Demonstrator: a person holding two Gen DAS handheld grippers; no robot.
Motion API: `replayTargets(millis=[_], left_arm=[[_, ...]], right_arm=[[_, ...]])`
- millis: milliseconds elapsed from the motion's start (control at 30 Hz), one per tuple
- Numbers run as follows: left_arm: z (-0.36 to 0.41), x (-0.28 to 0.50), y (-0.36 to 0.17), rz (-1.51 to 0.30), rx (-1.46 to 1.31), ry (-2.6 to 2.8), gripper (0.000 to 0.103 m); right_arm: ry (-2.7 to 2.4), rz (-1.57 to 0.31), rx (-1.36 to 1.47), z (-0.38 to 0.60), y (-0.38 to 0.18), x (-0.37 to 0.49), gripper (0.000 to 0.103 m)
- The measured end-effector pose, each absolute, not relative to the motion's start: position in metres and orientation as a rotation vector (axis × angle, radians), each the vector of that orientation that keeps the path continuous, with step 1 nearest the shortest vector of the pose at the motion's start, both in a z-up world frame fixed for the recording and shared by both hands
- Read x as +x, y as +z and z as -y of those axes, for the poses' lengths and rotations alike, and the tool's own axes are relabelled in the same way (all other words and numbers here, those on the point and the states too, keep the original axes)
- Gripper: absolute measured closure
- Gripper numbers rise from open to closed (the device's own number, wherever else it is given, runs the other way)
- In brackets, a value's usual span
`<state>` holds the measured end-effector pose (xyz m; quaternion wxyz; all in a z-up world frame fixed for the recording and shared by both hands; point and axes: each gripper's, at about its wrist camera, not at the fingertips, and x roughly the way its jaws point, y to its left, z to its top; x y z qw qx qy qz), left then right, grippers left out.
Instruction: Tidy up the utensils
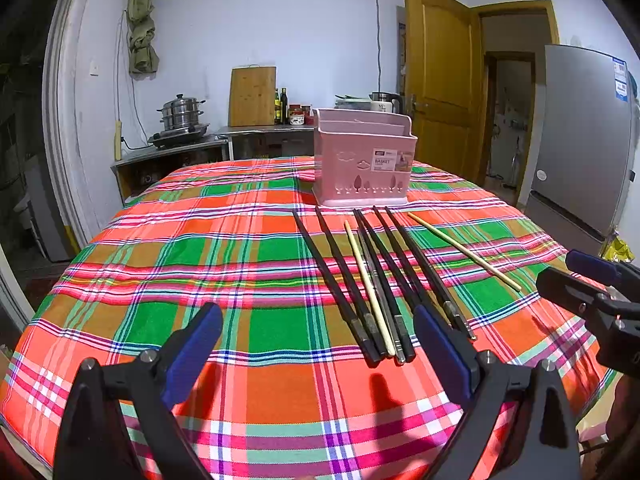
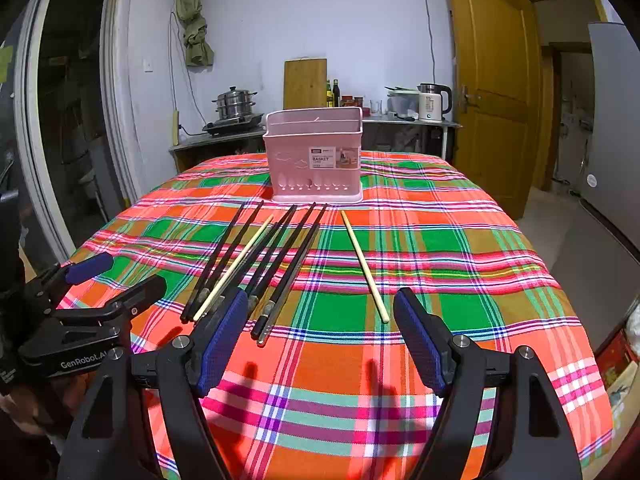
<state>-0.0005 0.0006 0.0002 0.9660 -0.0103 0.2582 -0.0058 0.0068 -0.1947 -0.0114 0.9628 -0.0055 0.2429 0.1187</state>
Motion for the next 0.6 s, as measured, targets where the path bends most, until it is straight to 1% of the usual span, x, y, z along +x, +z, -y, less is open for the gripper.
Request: replayTargets(millis=[600], left_arm=[[0.001, -0.0015, 0.003, -0.521, -0.019, -0.012, 0.005]], right_arm=[[0.242, -0.485, -0.009, 0.194, -0.008, 0.0035, 0.027]])
